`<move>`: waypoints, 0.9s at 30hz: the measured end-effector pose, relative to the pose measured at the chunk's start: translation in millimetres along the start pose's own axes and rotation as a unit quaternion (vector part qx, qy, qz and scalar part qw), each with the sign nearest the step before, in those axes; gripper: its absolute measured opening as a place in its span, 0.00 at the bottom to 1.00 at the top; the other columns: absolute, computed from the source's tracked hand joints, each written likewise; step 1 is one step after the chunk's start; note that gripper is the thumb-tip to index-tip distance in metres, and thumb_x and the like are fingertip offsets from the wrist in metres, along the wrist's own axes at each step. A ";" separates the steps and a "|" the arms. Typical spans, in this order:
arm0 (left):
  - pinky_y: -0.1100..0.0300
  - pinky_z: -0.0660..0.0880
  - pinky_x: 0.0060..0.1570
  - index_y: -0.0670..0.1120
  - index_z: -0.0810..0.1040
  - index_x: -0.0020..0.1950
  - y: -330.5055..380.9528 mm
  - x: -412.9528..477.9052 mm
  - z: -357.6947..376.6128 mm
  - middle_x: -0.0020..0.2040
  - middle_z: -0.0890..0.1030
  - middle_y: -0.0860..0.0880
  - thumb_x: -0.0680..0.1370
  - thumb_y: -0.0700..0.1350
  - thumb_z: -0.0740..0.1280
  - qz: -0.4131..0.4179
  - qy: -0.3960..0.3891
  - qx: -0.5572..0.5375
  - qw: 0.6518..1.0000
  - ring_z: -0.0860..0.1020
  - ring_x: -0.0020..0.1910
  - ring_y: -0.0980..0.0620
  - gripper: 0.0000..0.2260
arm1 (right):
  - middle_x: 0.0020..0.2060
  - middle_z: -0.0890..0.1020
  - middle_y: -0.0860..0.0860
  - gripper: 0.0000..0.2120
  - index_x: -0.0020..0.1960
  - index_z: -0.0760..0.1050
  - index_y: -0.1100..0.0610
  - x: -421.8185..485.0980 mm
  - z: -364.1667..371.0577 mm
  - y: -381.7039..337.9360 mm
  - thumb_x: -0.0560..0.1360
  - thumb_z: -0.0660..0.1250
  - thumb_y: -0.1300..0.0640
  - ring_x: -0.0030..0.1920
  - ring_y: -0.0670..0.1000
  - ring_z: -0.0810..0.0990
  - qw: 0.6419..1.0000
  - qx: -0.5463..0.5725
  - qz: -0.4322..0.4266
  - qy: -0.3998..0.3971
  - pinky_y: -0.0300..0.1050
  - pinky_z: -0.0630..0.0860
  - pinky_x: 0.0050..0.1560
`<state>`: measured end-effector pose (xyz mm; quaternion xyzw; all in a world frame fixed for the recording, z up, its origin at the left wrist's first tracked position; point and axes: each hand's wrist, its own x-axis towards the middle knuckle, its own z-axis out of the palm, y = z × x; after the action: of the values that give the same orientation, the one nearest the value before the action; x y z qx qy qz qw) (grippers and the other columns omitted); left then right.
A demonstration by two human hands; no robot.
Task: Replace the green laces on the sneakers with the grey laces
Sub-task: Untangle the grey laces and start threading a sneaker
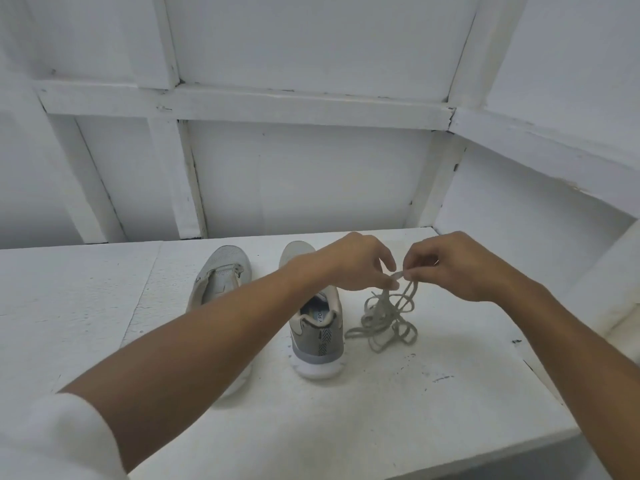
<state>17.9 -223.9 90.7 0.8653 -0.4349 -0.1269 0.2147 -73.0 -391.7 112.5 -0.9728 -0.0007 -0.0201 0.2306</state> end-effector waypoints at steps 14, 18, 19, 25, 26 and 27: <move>0.55 0.77 0.48 0.50 0.86 0.46 22.4 -16.1 -51.2 0.41 0.85 0.52 0.76 0.53 0.71 0.020 0.058 -0.018 0.998 0.81 0.46 0.52 0.08 | 0.38 0.81 0.48 0.03 0.42 0.84 0.48 -8.7 3.2 7.2 0.73 0.72 0.54 0.35 0.40 0.75 0.995 0.092 0.022 0.040 0.36 0.70 0.40; 0.61 0.73 0.41 0.50 0.85 0.41 24.3 -21.1 -60.2 0.36 0.83 0.56 0.78 0.51 0.68 0.020 0.022 0.069 0.997 0.78 0.39 0.57 0.09 | 0.34 0.82 0.39 0.03 0.41 0.84 0.45 -8.0 -5.7 4.7 0.72 0.74 0.53 0.37 0.35 0.77 0.995 0.090 0.029 0.029 0.24 0.68 0.37; 0.62 0.72 0.39 0.51 0.84 0.39 24.2 -21.1 -61.0 0.33 0.81 0.58 0.78 0.51 0.68 0.019 0.014 0.089 0.996 0.76 0.37 0.59 0.10 | 0.34 0.82 0.36 0.03 0.41 0.84 0.45 -8.0 -8.8 4.0 0.72 0.74 0.53 0.37 0.34 0.78 0.995 0.092 0.028 0.036 0.24 0.68 0.37; 0.61 0.72 0.53 0.52 0.77 0.66 28.7 -25.4 -61.6 0.50 0.83 0.56 0.74 0.61 0.70 0.001 -0.008 0.122 0.993 0.76 0.50 0.56 0.24 | 0.33 0.82 0.43 0.05 0.41 0.82 0.48 -9.6 -27.0 -12.5 0.75 0.70 0.52 0.33 0.40 0.78 0.990 0.087 -0.025 0.106 0.29 0.70 0.36; 0.60 0.73 0.53 0.52 0.75 0.69 29.8 -25.4 -62.3 0.49 0.83 0.56 0.74 0.63 0.68 0.001 0.001 0.105 0.994 0.76 0.49 0.56 0.26 | 0.33 0.82 0.43 0.05 0.41 0.82 0.49 -9.7 -29.0 -17.8 0.75 0.70 0.52 0.32 0.41 0.79 0.988 0.089 -0.036 0.117 0.28 0.70 0.35; 0.60 0.73 0.53 0.52 0.73 0.70 30.7 -24.7 -63.1 0.46 0.84 0.57 0.74 0.64 0.67 0.003 0.008 0.083 0.997 0.78 0.48 0.57 0.27 | 0.32 0.82 0.44 0.05 0.42 0.81 0.50 -9.6 -30.6 -23.1 0.76 0.70 0.53 0.32 0.41 0.79 0.985 0.099 -0.047 0.130 0.27 0.71 0.34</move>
<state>7.4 -203.7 161.5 0.8797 -0.4448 -0.0827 0.1464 -84.0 -384.8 149.9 -0.9333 -0.0189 -0.1569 0.3224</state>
